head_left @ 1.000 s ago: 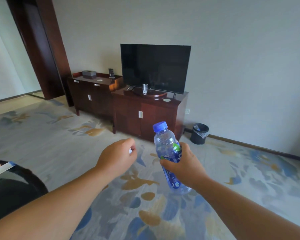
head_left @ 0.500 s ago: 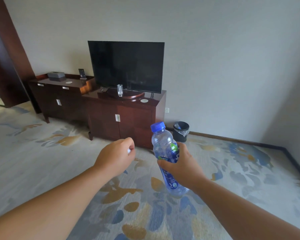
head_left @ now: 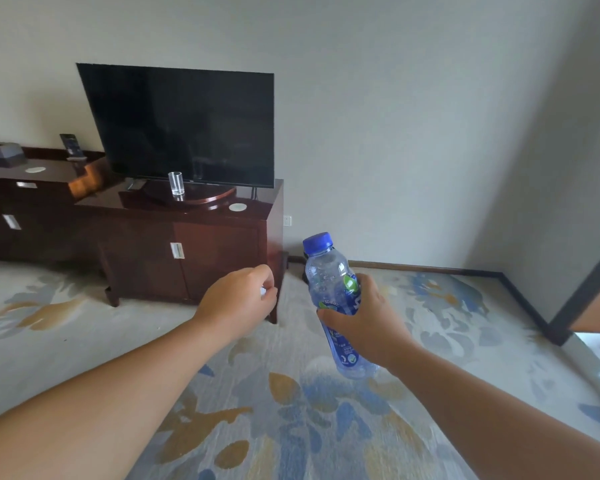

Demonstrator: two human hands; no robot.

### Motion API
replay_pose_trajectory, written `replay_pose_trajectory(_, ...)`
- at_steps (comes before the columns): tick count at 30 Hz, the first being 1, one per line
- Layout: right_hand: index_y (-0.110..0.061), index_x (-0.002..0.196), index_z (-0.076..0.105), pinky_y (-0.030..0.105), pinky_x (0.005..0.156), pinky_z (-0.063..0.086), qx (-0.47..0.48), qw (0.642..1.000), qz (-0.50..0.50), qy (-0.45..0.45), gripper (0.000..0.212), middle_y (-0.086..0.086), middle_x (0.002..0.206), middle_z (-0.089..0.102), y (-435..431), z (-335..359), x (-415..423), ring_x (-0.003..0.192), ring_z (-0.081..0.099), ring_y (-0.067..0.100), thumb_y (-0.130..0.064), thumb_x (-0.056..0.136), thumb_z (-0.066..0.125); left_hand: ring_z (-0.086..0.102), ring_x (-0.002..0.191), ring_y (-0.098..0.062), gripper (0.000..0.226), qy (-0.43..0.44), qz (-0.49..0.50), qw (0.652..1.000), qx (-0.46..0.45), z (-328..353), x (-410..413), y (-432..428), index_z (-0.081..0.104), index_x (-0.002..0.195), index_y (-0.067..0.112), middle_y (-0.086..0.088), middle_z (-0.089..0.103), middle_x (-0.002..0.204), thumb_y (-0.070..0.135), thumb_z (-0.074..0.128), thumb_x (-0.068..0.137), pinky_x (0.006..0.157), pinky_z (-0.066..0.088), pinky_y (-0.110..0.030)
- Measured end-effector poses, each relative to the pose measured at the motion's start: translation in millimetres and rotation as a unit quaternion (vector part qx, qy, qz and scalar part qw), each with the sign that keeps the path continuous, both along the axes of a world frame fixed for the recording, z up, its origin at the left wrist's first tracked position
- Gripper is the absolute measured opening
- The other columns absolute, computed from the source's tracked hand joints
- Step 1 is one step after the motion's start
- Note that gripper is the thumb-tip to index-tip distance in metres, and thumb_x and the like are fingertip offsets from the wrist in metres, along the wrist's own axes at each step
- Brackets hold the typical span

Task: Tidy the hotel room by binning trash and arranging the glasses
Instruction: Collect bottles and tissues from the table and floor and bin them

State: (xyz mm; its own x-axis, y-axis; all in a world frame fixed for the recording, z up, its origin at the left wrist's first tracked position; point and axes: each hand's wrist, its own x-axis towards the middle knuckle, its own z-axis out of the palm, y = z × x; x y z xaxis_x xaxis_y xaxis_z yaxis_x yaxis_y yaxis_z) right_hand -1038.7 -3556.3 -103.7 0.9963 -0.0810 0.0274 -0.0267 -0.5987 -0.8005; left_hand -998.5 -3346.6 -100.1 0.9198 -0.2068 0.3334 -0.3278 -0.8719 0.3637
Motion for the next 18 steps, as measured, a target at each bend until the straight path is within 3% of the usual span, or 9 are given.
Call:
replay_pose_trajectory(5, -0.027, 0.122, 0.039, 0.019, 0.057, 0.04, -0.009, 1.0, -0.015, 0.004, 0.058, -0.013, 0.097, 0.051, -18.3, -3.9, 47.9, 0.08, 0.053, -0.001, -0.045, 0.079, 0.072, 0.055, 0.075, -0.019, 0.011, 0.009, -0.018, 1.0, -0.004, -1.4, 55.0, -21.5, 0.054, 0.085, 0.019, 0.006, 0.059, 0.082, 0.026, 0.049, 0.092, 0.061, 0.044, -0.033)
replay_pose_trajectory(11, -0.028, 0.116, 0.038, 0.027, 0.066, 0.049, 0.002, 1.0, -0.021, 0.002, 0.054, -0.009, 0.1, 0.055, -63.5, -2.5, 125.8, 0.083, 0.058, 0.006, -0.046, 0.078, 0.073, 0.054, 0.077, -0.02, 0.012, 0.0, -0.019, 1.0, -0.006, 3.0, 132.9, -66.6, 0.054, 0.084, 0.02, 0.006, 0.059, 0.084, 0.028, 0.05, 0.092, 0.063, 0.044, -0.033)
replay_pose_trajectory(18, -0.03, 0.111, 0.038, 0.024, 0.058, 0.046, -0.005, 1.0, -0.008, -0.003, 0.049, -0.009, 0.096, 0.057, -131.0, 1.1, 211.8, 0.08, 0.059, 0.006, -0.05, 0.079, 0.069, 0.055, 0.08, -0.018, 0.012, -0.012, -0.006, 1.0, 0.001, 12.9, 224.0, -126.1, 0.055, 0.085, 0.021, 0.008, 0.06, 0.086, 0.029, 0.051, 0.093, 0.063, 0.044, -0.031)
